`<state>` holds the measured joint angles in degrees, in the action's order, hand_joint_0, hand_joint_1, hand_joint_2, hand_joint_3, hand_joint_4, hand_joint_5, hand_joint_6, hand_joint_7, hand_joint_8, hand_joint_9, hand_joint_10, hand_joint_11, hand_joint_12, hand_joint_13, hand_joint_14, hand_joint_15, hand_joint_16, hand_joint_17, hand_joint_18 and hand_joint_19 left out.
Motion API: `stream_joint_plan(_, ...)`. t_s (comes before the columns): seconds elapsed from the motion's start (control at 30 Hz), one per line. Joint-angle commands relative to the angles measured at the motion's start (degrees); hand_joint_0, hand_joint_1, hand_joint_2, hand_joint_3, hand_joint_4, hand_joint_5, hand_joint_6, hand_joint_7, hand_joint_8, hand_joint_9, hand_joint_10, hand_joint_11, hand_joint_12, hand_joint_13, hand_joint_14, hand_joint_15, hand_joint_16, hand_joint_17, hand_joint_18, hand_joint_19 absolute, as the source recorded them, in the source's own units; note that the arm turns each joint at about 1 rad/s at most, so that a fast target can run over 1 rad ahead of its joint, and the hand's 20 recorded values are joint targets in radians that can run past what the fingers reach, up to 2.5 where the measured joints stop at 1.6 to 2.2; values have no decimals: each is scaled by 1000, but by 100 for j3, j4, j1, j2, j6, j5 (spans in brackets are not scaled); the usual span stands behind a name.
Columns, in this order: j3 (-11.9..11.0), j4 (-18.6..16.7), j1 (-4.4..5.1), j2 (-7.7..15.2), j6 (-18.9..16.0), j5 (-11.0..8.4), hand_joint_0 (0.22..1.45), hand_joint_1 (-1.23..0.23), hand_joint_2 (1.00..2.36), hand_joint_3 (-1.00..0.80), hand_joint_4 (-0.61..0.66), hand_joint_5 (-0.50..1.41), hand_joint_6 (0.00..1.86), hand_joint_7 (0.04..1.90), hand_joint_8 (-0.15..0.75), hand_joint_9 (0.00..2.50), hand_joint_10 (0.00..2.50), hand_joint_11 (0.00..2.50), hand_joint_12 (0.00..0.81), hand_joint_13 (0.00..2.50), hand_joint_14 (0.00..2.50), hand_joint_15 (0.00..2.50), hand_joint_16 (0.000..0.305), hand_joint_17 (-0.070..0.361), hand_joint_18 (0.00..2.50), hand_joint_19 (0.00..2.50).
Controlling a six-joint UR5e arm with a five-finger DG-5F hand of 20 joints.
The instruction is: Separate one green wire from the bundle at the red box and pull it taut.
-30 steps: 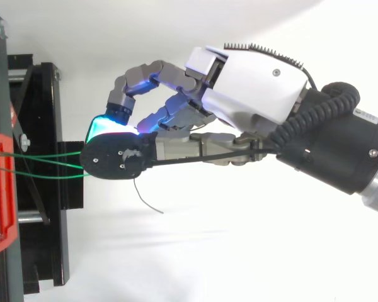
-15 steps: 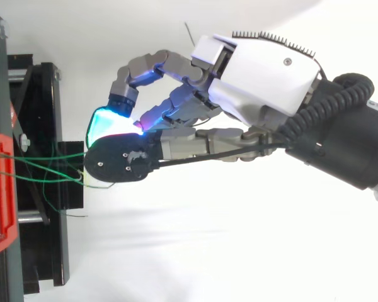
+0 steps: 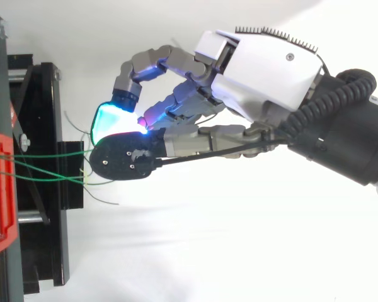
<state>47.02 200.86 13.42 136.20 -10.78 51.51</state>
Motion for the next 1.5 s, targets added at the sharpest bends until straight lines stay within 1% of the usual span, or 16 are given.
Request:
stream_joint_plan(0.0, 1, 59, 3, 3, -3, -1, 612, -731, 1015, -262, 103, -189, 926, 1093, 281, 942, 15, 532, 332, 764, 8, 211, 44, 100, 786, 280)
stream_joint_plan(0.13, 1, 94, 3, 3, -3, -1, 612, -713, 1018, -186, 50, -182, 931, 1167, 283, 966, 17, 533, 333, 770, 8, 211, 44, 100, 791, 274)
stream_joint_plan(0.2, 1, 94, 3, -5, -3, -1, 613, -725, 1018, -88, -7, -163, 941, 1197, 307, 1025, 14, 533, 355, 820, 8, 220, 48, 109, 836, 258)
stream_joint_plan(0.3, 1, 147, 11, -5, -3, -1, 612, -736, 1013, -22, -50, -143, 939, 1237, 328, 1091, 16, 538, 369, 859, 8, 239, 52, 117, 890, 249)
stream_joint_plan(0.47, 1, 366, 29, -5, -91, 96, 617, -754, 1001, 40, -90, -122, 931, 1288, 338, 1154, 15, 536, 391, 920, 9, 259, 57, 128, 956, 234)
stream_joint_plan(0.5, 1, 454, 38, -5, -161, 166, 617, -754, 1000, 49, -97, -118, 929, 1295, 339, 1167, 16, 526, 396, 929, 9, 265, 57, 129, 961, 231)
stream_joint_plan(0.57, 1, 507, 38, -5, -222, 219, 607, -754, 1041, 45, -100, -115, 927, 1307, 343, 1191, 13, 533, 401, 946, 9, 278, 58, 130, 977, 231)
stream_joint_plan(0.6, 1, 569, 46, -5, -293, 298, 599, -755, 1075, 36, -104, -112, 925, 1318, 346, 1195, 16, 530, 403, 949, 9, 278, 58, 131, 982, 229)
stream_joint_plan(0.63, 1, 569, 46, -5, -293, 298, 600, -755, 1075, 37, -104, -112, 925, 1321, 346, 1195, 15, 532, 402, 949, 9, 278, 58, 131, 983, 229)
stream_joint_plan(0.77, 1, 700, 46, -5, -504, 500, 587, -757, 1140, 29, -120, -106, 923, 1340, 345, 1214, 13, 543, 403, 961, 10, 295, 58, 131, 990, 223)
stream_joint_plan(0.83, 1, 771, 55, -5, -583, 544, 581, -756, 1166, 31, -122, -105, 922, 1346, 348, 1216, 13, 530, 405, 966, 10, 298, 58, 131, 994, 224)
stream_joint_plan(0.93, 1, 797, 46, 3, -662, 553, 580, -758, 1183, 29, -128, -104, 922, 1358, 347, 1221, 15, 528, 407, 971, 10, 304, 59, 132, 994, 220)
stream_joint_plan(1.2, 1, 815, 46, 3, -680, 553, 580, -760, 1195, 21, -122, -104, 922, 1351, 350, 1223, 16, 519, 416, 971, 10, 299, 59, 132, 995, 203)
stream_joint_plan(1.33, 71, 788, 46, 3, -688, 562, 584, -758, 1176, 25, -119, -105, 922, 1347, 352, 1215, 16, 513, 424, 970, 9, 286, 59, 132, 993, 200)
stream_joint_plan(1.4, 168, 788, 55, -5, -706, 579, 584, -759, 1177, 25, -117, -105, 922, 1344, 355, 1202, 15, 494, 430, 968, 8, 256, 59, 132, 991, 191)
stream_joint_plan(1.47, 220, 788, 55, -5, -767, 641, 584, -758, 1170, 26, -114, -105, 923, 1331, 359, 1170, 12, 464, 436, 960, 8, 223, 59, 133, 992, 187)
